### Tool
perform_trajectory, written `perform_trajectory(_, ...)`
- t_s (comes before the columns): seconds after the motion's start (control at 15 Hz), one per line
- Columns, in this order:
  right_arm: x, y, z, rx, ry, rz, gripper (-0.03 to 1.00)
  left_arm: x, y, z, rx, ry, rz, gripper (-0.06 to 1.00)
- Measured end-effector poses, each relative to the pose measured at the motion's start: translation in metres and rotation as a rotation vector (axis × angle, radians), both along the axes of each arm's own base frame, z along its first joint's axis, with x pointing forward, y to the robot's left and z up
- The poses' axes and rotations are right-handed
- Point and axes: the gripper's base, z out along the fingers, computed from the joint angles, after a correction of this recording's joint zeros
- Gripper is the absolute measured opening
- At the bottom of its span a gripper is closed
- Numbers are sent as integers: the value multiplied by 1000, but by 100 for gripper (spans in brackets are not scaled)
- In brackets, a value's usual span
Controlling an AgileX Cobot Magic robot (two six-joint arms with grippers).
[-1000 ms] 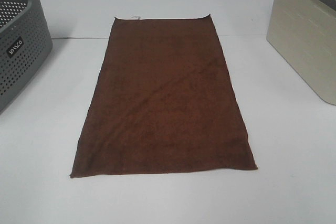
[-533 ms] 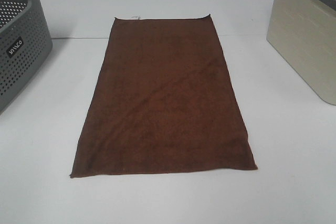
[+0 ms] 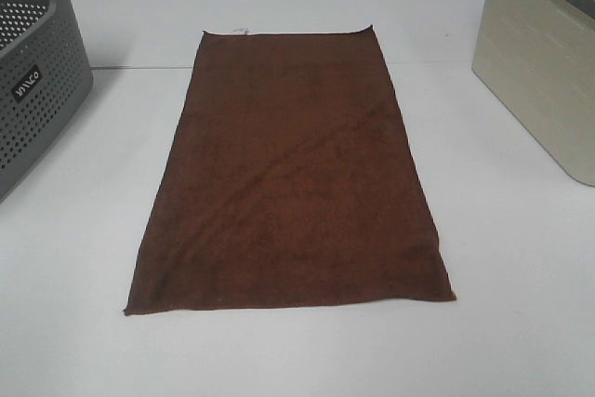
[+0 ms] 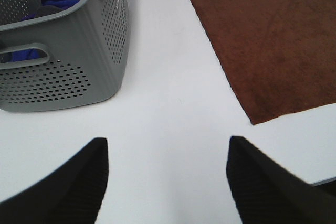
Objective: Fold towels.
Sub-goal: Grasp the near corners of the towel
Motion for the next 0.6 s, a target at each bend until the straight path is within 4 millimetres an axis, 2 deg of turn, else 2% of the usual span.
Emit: perform_trajectory(0.6, 0, 0, 0, 0, 0, 0, 79, 0, 0, 0, 0, 0, 0, 62)
